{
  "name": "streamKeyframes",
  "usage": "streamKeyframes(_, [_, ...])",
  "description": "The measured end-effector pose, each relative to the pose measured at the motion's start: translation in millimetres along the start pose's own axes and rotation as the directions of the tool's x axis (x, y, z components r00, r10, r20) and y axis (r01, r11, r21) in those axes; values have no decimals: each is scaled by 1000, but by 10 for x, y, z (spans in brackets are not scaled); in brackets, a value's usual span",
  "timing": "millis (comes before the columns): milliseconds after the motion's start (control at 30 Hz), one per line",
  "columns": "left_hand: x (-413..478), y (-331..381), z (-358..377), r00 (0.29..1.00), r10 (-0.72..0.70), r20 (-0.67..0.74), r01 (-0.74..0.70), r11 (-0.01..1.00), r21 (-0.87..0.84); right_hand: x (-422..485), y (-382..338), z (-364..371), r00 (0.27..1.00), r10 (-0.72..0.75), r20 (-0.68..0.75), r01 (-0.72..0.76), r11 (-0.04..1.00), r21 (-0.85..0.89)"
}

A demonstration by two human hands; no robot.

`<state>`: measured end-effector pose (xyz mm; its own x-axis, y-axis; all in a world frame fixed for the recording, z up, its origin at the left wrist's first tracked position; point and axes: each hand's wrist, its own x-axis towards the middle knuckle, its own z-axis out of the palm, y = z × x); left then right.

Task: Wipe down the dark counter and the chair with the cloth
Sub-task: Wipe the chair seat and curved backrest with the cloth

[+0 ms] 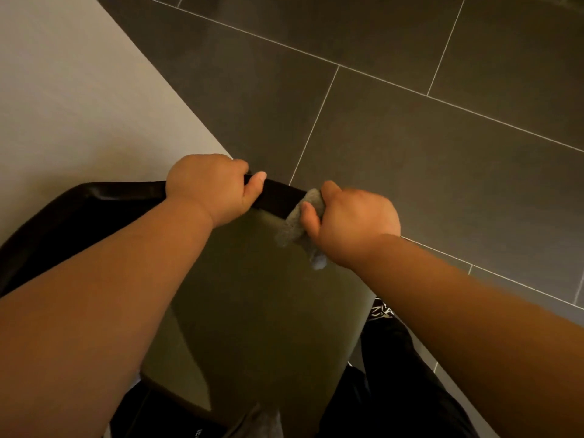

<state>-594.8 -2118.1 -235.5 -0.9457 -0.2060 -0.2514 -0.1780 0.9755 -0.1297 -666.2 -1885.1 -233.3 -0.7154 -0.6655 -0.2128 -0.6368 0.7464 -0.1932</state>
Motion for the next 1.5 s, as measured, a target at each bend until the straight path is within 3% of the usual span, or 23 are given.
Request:
streamKeyframes(133, [25,26,11,1000,-3,-14,3,1000,-4,179,-187,7,998,-55,9,54,998,44])
streamKeyframes(300, [3,22,8,1000,-5,-3,5,1000,-30,-42,-16,49,986,-129,-101,131,991,16])
streamKeyframes(400, [-19,13,14,1000,-11,-9,10,999,-39,-327,272,25,993,-42,-108,41,999,-5])
streamKeyframes(533, [-8,19,14,1000,-15,-17,14,999,-28,-242,253,-16,994,104,11,-104,995,6])
streamKeyframes(633, [0,19,22,1000,-20,-19,20,999,-29,-24,61,-1,998,62,24,-63,998,24])
streamKeyframes(767, [-15,28,21,1000,-23,-21,23,999,-27,-190,117,42,994,-56,-96,59,998,27])
streamKeyframes(933, [-15,43,9,999,-43,-34,41,998,-43,-624,506,55,992,31,-125,-28,999,26])
streamKeyframes(1067, [-19,49,21,998,-52,-45,51,998,-40,-462,387,29,991,116,-71,-117,993,-15])
streamKeyframes(1167, [-29,42,3,997,-72,-29,71,996,-47,-283,248,12,996,92,-13,-91,996,15])
streamKeyframes(1367, [103,489,-9,982,-182,-50,168,963,-212,-300,280,52,995,27,-92,-21,997,75])
streamKeyframes(1500, [118,586,-79,992,-125,-8,118,955,-273,-630,561,68,988,11,-154,-2,998,64])
